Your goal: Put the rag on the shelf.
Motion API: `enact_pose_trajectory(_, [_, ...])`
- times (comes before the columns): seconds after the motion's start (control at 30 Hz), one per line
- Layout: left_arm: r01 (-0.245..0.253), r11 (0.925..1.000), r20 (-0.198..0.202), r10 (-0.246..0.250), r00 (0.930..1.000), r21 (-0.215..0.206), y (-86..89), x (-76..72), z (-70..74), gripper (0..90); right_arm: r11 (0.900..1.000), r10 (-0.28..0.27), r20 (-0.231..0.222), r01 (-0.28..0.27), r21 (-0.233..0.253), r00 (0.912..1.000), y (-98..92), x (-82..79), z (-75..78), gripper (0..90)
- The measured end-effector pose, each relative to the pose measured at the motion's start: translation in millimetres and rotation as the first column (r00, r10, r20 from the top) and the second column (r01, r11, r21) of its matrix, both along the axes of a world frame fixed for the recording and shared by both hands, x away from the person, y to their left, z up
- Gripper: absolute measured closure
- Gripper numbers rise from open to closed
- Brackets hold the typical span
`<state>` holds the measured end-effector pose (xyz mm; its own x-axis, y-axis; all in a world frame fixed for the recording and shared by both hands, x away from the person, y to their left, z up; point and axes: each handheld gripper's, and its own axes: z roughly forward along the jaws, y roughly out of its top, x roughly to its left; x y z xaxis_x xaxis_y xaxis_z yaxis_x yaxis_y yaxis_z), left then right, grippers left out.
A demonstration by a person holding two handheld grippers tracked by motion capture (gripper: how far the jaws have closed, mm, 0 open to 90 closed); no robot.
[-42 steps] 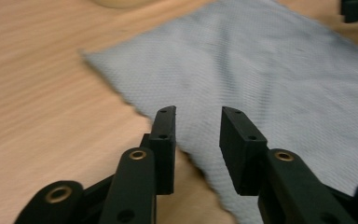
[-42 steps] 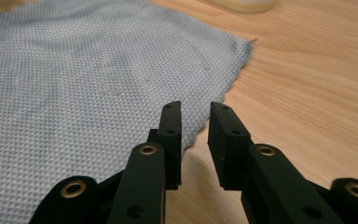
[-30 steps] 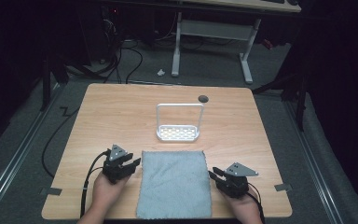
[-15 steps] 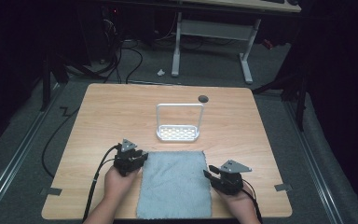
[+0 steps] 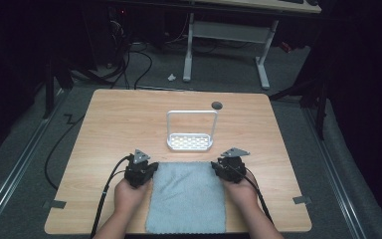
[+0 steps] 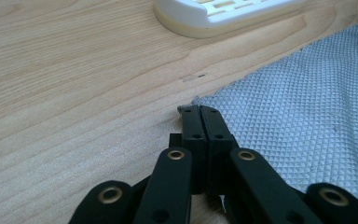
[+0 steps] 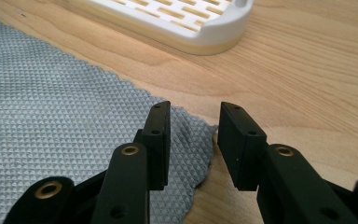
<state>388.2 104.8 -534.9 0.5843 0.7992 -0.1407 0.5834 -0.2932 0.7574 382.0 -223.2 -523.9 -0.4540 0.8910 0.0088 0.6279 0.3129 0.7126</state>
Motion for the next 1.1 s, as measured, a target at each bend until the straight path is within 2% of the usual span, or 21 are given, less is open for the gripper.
enact_pose_trajectory(0.07, [-0.001,1.0,0.003,0.001,1.0,0.002,-0.2,-0.2,-0.1,89.2,1.0,-0.006,0.007,0.006,-0.023,1.0,-0.8,-0.7,-1.0,65.4])
enact_pose_trajectory(0.17, [-0.002,0.9999,-0.009,0.001,1.0,-0.011,1.2,0.7,-0.3,89.2,1.0,-0.004,0.005,0.004,-0.006,1.0,-2.1,-0.6,-3.2,68.7])
enact_pose_trajectory(0.27, [-0.001,1.0,-0.008,0.001,1.0,-0.01,1.1,0.7,-0.2,89.4,1.0,0.002,0.003,-0.002,0.0,1.0,-1.2,-1.4,-3.1,76.0])
enact_pose_trajectory(0.37, [-0.002,0.9999,-0.012,0.002,0.9999,-0.016,1.7,1.0,-0.3,89.6,1.0,0.021,0.008,-0.021,0.005,0.9998,1.2,-3.4,-3.9,88.6])
enact_pose_trajectory(0.5, [-0.006,0.9998,-0.014,0.006,0.9999,-0.017,2.5,0.7,0.0,89.9,0.999,0.049,0.009,-0.049,-0.015,0.9988,6.0,-5.7,-2.9,89.8])
enact_pose_trajectory(0.57, [0.001,0.9986,-0.014,-0.002,0.9999,-0.053,6.0,0.0,0.7,89.9,0.999,0.046,0.029,-0.047,0.015,0.9985,4.8,-9.5,-1.2,89.8])
enact_pose_trajectory(0.63, [0.022,0.995,0.009,-0.021,0.9997,-0.098,12.0,-2.7,3.6,89.9,0.997,0.043,0.066,-0.048,0.067,0.9969,3.2,-17.0,2.1,89.8])
enact_pose_trajectory(0.7, [0.042,0.9943,0.05,-0.037,0.998,-0.098,17.1,-8.5,7.8,89.9,0.992,0.038,0.11,-0.05,0.117,0.9933,1.0,-27.4,4.7,89.9])
enact_pose_trajectory(0.73, [0.055,0.9932,0.079,-0.047,0.9958,-0.103,20.3,-13.1,10.1,89.9,0.992,0.045,0.119,-0.059,0.115,0.9918,1.0,-29.8,6.0,89.9])
enact_pose_trajectory(0.8, [0.051,0.9873,0.115,-0.034,0.9928,-0.15,28.5,-21.9,12.3,89.9,0.994,0.062,0.143,-0.075,0.085,0.9878,3.3,-34.0,10.5,89.9])
enact_pose_trajectory(0.87, [0.054,0.9869,0.114,-0.037,0.9929,-0.152,31.9,-24.9,15.8,89.9,0.991,0.062,0.16,-0.08,0.109,0.9852,3.5,-38.1,15.2,89.8])
enact_pose_trajectory(0.93, [0.05,0.9843,0.131,-0.027,0.991,-0.169,33.4,-28.5,18.9,89.9,0.992,0.071,0.191,-0.09,0.093,0.979,5.8,-42.3,19.9,89.9])
enact_pose_trajectory(1.1, [0.059,0.985,0.159,-0.033,0.9868,-0.162,25.6,-34.5,21.7,89.9,0.992,0.066,0.246,-0.091,0.091,0.967,5.8,-50.2,29.8,89.9])
